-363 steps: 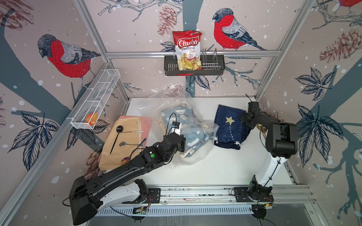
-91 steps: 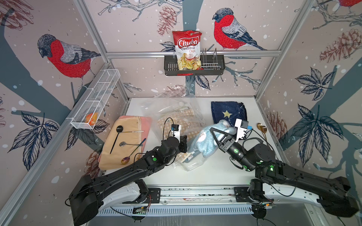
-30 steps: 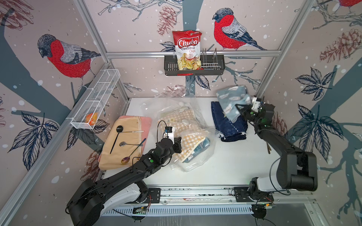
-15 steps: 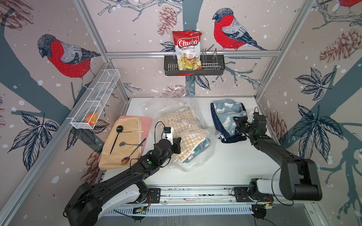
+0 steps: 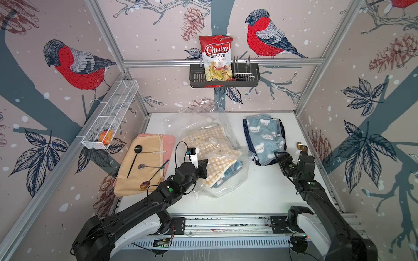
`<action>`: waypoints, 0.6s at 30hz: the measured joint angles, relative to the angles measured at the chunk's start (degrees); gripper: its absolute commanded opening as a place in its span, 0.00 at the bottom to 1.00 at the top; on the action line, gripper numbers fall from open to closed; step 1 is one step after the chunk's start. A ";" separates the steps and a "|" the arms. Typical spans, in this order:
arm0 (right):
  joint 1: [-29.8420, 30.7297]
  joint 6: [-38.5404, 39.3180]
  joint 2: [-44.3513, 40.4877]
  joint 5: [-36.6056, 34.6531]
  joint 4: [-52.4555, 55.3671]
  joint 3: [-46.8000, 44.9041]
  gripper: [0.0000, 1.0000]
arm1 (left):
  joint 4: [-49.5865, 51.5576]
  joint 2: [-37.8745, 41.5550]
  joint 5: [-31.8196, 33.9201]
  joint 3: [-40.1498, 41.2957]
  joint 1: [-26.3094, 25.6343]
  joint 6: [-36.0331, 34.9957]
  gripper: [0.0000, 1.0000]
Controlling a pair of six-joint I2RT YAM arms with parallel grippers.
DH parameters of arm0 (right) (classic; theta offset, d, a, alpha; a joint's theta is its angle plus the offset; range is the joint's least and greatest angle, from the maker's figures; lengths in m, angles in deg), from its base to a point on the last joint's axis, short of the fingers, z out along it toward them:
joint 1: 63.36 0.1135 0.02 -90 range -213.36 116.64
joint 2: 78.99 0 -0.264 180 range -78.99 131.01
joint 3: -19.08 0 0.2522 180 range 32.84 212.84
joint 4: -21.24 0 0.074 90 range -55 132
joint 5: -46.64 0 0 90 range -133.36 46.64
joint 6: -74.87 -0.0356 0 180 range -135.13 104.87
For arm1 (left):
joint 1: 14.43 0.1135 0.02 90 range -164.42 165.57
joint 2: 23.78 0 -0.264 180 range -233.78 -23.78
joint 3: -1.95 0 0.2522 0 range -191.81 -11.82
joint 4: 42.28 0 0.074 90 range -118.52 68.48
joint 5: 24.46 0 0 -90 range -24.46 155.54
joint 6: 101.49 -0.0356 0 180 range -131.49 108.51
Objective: Take the blanket out of the vacuum bag
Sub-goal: Place the blanket at the center of the board.
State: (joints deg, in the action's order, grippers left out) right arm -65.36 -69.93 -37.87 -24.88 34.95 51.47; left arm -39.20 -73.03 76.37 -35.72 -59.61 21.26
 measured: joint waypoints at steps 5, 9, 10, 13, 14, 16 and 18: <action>5.70 3.69 -8.48 -4.20 11.76 7.58 0.10 | 0.96 1.73 1.49 0.81 0.07 0.68 0.00; 17.77 9.14 3.13 -12.28 15.82 18.10 0.05 | 1.97 3.26 3.72 1.31 0.13 2.34 0.00; 20.65 10.91 7.50 -14.69 16.59 20.85 0.05 | 2.29 3.67 4.24 1.29 0.17 2.71 0.00; 24.65 15.52 19.58 -20.35 18.99 27.63 0.14 | 3.32 4.63 5.03 0.85 0.35 3.21 0.00; 24.96 16.98 23.43 -22.34 19.52 29.51 0.20 | 3.72 4.90 5.25 0.76 0.39 3.17 0.00; 25.31 19.21 29.07 -24.90 19.89 31.67 0.28 | 4.37 5.35 5.40 0.76 0.44 3.28 0.00; 25.57 21.07 34.99 -27.08 20.04 33.27 0.37 | 4.76 5.95 5.40 0.79 0.44 3.43 0.00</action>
State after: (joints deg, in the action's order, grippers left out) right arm -39.79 -48.86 -2.88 -51.96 54.99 84.74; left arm -34.43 -67.09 81.76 -34.93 -59.18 24.69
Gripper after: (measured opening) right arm 0.305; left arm 0.057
